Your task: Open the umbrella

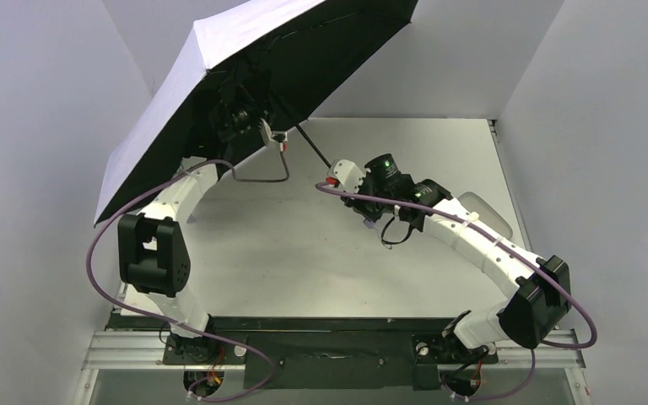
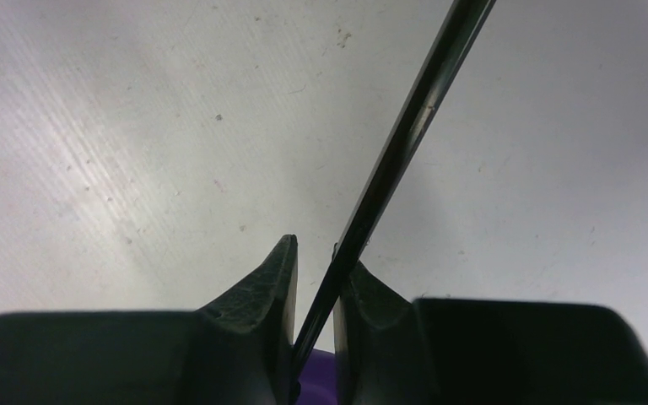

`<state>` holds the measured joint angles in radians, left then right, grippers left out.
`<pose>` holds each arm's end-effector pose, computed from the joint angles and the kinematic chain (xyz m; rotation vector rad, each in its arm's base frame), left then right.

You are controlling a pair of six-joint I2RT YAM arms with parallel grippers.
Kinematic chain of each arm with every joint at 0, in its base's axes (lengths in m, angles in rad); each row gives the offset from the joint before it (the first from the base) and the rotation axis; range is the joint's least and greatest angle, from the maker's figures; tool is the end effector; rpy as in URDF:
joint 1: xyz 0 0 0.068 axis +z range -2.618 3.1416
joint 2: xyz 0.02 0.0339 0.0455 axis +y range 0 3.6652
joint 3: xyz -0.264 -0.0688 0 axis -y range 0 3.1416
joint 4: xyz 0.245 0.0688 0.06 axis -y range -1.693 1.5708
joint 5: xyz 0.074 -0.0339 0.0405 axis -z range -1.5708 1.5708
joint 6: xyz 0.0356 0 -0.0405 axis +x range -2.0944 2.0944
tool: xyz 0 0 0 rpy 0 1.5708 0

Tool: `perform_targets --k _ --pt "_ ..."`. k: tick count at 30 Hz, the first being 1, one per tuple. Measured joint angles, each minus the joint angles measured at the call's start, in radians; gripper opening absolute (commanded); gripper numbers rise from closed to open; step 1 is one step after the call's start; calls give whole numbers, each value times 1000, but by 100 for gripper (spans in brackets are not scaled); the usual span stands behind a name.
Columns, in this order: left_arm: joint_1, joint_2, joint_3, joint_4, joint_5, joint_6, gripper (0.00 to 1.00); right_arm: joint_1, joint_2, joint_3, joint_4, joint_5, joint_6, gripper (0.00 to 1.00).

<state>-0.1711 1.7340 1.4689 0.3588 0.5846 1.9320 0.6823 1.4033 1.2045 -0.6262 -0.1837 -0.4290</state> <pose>0.4088 -0.0906 0.3774 1.5423 0.3127 0.9791 0.2303 0.1955 0.3042 -1.3412 1.9959 0.3383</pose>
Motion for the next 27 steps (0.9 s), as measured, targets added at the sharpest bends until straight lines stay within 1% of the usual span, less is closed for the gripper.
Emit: perform_targets --k 2,3,5,6,8,9,10,11,12,14,16,19,21,23,24,25,26,27 --pt "-1 -16 -35 32 1 -2 3 0 5 32 -53 -11 -2 0" --pt "-3 -31 -60 53 -2 -3 0 0 8 47 -77 -20 -2 0" --pt "-11 -77 -127 80 -28 -8 0 -1 18 89 -146 -57 -9 0" --pt "-21 -104 -163 95 -50 -13 0 -2 24 104 -175 -76 -13 4" --pt "-43 -145 -215 117 -90 -22 0 -9 41 142 -260 -129 -28 20" --pt "-56 -163 -244 136 -113 -25 0 -15 51 161 -306 -157 -35 24" --pt "-72 -175 -270 160 -133 -26 0 -21 62 180 -356 -192 -52 31" --pt "-87 -182 -290 183 -148 -26 0 -22 71 191 -391 -219 -68 34" --pt "-106 -184 -305 207 -159 -27 0 -21 81 199 -431 -252 -90 40" --pt "-142 -185 -328 243 -169 -25 0 -14 98 204 -496 -306 -113 49" --pt "-169 -185 -349 281 -178 -25 0 -14 108 208 -536 -345 -107 52" --pt "-186 -185 -364 323 -201 -29 0 -14 120 221 -565 -382 -74 52" --pt "-190 -186 -371 352 -218 -40 0 -14 123 224 -551 -398 -34 48" --pt "-193 -189 -382 373 -230 -50 0 -17 125 227 -521 -414 13 41" --pt "-195 -190 -388 385 -234 -55 0 -23 127 227 -494 -425 46 39" --pt "-198 -191 -394 395 -235 -60 0 -27 130 227 -475 -432 68 33" --pt "-202 -192 -400 402 -235 -63 0 -30 135 229 -452 -443 101 28" --pt "-208 -193 -408 412 -237 -64 0 -35 142 231 -430 -457 127 15"
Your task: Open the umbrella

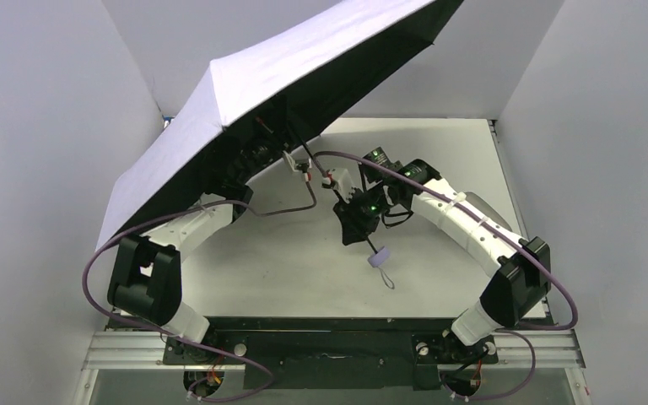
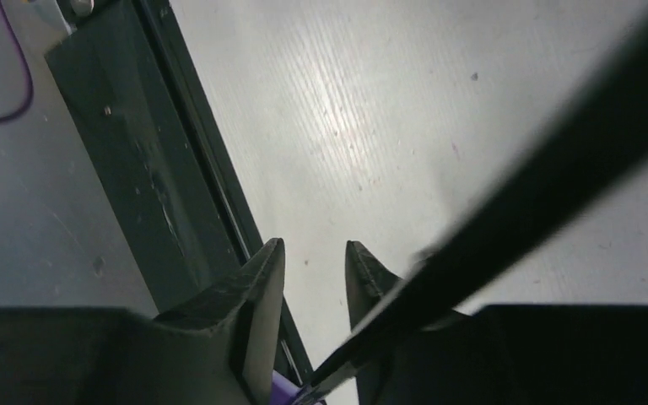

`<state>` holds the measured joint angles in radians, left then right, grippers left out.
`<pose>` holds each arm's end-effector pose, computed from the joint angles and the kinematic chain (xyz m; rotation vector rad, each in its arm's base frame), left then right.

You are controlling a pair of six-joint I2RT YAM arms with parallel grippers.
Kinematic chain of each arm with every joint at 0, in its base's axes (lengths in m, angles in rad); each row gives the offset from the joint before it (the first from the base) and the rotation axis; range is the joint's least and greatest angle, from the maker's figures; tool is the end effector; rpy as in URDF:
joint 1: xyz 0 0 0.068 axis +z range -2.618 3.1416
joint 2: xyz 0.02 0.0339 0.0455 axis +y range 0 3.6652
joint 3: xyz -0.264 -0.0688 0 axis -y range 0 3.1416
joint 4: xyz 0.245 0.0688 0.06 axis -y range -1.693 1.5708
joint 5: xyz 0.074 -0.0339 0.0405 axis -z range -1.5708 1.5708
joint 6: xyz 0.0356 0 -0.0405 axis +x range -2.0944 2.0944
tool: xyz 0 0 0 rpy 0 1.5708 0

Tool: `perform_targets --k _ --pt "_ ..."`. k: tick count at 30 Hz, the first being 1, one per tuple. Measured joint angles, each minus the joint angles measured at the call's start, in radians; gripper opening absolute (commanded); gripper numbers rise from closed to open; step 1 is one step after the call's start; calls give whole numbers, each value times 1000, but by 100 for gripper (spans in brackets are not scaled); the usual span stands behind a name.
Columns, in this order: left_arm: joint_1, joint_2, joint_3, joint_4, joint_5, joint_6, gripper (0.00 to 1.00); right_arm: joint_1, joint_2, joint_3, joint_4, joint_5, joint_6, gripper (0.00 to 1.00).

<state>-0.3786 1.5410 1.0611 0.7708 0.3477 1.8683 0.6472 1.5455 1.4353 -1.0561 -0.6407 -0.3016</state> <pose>0.3301 -0.1444 0.3483 1.3406 0.2937 1.0438 0.2295 0.2001 0.3158 -1.3938 2.3129 0.9755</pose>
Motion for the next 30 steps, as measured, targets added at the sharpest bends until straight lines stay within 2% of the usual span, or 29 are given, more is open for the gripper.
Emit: perform_targets --k 2,3,4,5,6,8,11,12,13,17,21,25,30 --pt "-9 -2 -21 23 3 1 1 -6 13 3 42 -18 38 0" --pt "-14 -3 -33 40 3 0 10 -8 21 6 52 -22 76 0" --pt "-14 -7 -42 52 2 1 27 -17 31 7 48 -23 127 0" --pt "-14 -11 -48 59 -2 2 36 -29 38 7 53 -25 145 0" --pt "-14 -13 -55 69 -8 -6 50 -38 45 7 61 -32 156 0" --pt "-25 -13 -67 87 -7 -13 66 -42 54 2 105 -40 196 0" --pt "-48 -28 -102 100 -7 -40 76 -63 29 -89 270 -50 294 0" --pt "-53 -42 -127 98 -6 -55 94 -77 8 -145 354 -48 337 0" --pt "-55 -56 -147 91 -1 -62 99 -96 -20 -213 445 -42 394 0" --pt "-54 -174 -228 -34 33 -127 97 -147 -98 -387 692 22 609 0" --pt "-72 -338 -322 -129 74 -179 97 -140 -169 -514 889 126 777 0" --pt "-94 -527 -436 -287 86 -271 97 -93 -230 -604 992 222 869 0" --pt "-93 -760 -511 -547 63 -451 97 -20 -282 -700 1059 325 896 0"
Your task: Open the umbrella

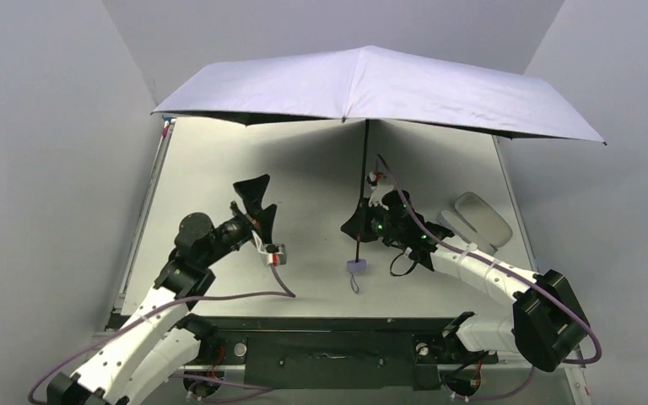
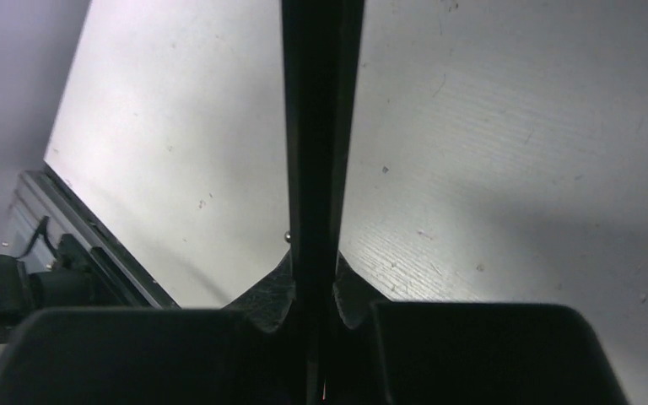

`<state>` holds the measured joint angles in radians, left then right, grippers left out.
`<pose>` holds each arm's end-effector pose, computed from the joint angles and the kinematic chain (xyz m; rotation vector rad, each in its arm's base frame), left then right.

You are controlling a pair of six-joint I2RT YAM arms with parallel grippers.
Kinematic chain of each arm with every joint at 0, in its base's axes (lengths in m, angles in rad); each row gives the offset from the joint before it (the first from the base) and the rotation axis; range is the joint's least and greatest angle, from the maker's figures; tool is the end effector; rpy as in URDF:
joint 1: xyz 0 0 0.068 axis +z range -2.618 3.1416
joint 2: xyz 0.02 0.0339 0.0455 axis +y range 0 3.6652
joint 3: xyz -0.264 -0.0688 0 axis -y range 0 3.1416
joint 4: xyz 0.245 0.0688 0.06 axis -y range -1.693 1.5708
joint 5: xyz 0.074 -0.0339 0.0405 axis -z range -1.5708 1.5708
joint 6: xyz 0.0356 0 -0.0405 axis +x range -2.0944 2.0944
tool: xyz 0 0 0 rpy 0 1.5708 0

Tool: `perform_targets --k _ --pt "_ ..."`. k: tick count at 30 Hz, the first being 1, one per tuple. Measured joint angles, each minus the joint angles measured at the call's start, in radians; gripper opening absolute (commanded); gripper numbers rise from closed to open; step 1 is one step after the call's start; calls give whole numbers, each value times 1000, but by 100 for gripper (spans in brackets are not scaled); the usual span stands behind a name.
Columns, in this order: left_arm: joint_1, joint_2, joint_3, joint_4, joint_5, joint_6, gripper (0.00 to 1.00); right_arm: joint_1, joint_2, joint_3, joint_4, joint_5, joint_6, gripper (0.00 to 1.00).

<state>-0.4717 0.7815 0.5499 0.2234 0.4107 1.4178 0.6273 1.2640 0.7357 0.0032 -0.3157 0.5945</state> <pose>0.1641 -0.0997 0.3007 1.4536 0.6532 0.4159 0.2165 0.1706 0.2394 -0.2425 2.2388 1.0337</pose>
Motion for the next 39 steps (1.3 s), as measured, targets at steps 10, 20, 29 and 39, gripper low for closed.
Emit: perform_targets --k 10,20,29,39 --pt "0 -353 -160 -515 -60 -200 97 175 -73 -113 43 174 -56 0" --pt "0 -309 -220 -710 -87 -290 97 192 -60 -218 157 250 -135 63" --pt "-2 -140 -217 -692 -143 -408 97 177 -193 -227 75 264 -294 77" --pt "-5 101 -72 -690 -279 -535 97 -20 -330 -104 -182 262 -562 78"
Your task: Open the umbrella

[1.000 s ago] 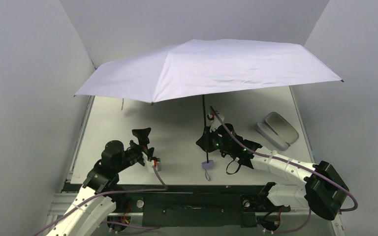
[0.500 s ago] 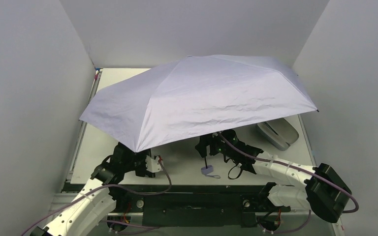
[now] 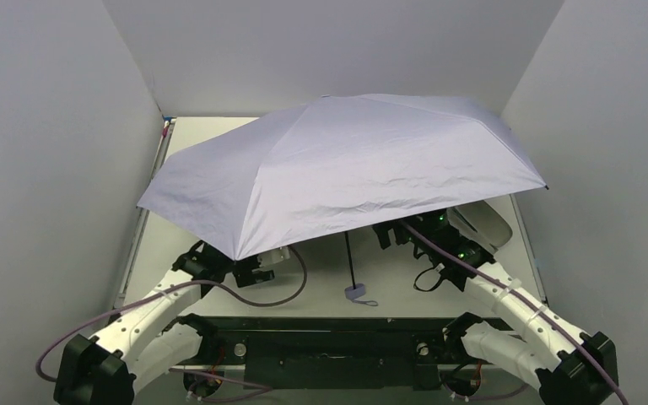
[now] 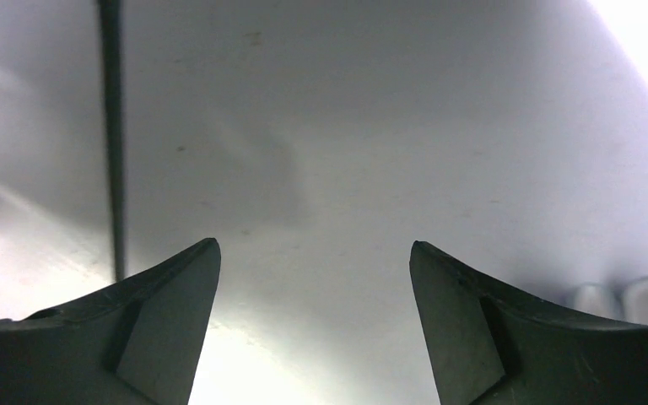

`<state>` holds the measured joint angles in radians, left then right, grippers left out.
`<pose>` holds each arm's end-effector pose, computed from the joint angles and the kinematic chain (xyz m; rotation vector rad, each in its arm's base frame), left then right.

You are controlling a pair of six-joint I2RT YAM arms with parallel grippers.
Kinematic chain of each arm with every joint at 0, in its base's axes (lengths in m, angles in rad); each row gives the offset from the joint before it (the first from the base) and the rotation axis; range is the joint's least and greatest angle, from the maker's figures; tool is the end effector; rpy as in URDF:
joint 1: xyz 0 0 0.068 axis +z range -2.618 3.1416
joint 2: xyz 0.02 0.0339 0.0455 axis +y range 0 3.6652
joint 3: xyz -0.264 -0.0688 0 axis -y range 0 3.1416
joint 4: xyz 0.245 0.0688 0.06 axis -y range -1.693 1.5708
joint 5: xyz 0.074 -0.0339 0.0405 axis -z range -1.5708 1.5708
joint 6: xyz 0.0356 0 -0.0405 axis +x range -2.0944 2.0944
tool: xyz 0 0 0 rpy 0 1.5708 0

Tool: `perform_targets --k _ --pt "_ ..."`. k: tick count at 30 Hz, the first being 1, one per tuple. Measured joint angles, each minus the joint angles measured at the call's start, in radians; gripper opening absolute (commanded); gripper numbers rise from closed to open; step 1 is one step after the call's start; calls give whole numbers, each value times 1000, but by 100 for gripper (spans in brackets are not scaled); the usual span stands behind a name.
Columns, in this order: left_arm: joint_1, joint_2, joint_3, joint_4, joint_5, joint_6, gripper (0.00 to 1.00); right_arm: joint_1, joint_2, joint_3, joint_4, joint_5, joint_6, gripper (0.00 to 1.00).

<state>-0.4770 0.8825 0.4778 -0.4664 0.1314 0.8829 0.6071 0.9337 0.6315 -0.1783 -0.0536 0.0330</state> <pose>0.1502 -0.0829 0.1925 1.5740 1.8538 0.0221 0.1729 0.1224 0.2594 -0.6216 1.9862 0.4500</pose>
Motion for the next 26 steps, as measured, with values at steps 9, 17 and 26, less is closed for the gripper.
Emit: perform_targets --k 9,17,26 --pt "91 314 288 -66 -80 -227 97 -203 -74 55 -204 -9 -269 79" --pt "299 410 375 -76 -73 -456 97 -444 -69 47 -272 13 -388 79" --pt "303 270 200 -23 -182 -483 97 -502 -79 -17 -267 24 -433 80"
